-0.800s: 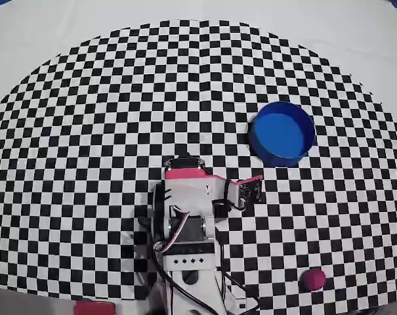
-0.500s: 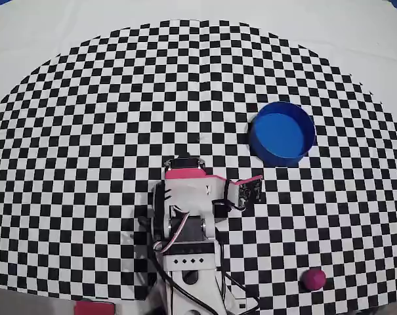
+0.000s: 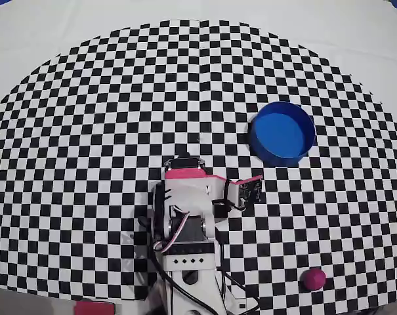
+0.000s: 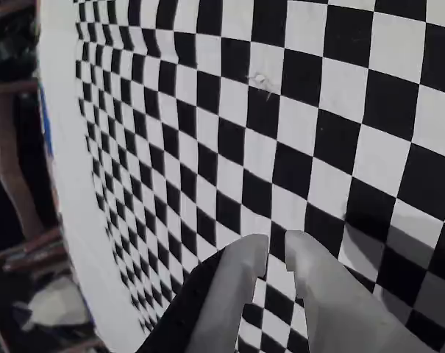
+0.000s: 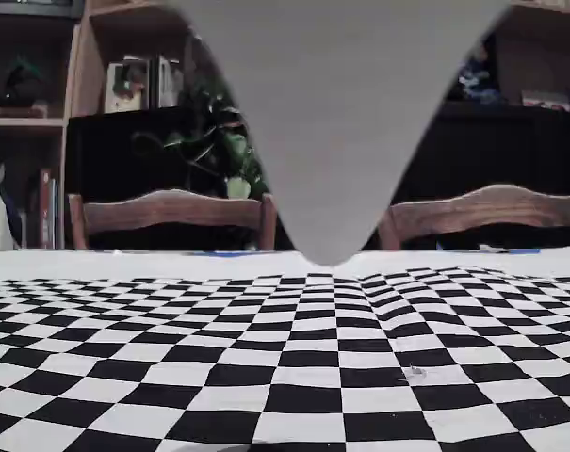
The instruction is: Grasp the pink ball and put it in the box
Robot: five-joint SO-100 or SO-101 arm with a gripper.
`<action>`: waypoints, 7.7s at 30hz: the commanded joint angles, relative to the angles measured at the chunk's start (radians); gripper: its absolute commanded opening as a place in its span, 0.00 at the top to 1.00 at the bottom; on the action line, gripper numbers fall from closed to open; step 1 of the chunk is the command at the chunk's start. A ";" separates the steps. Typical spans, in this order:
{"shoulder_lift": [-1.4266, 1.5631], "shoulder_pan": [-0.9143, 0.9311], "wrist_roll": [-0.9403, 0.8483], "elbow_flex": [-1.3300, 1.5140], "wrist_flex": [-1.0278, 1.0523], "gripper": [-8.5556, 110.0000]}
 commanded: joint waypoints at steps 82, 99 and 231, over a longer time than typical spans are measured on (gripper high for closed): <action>0.017 0.002 -0.006 0.008 0.006 0.93; 0.017 0.002 -0.006 0.008 0.006 0.93; -0.054 0.509 -1.591 0.008 -0.663 0.68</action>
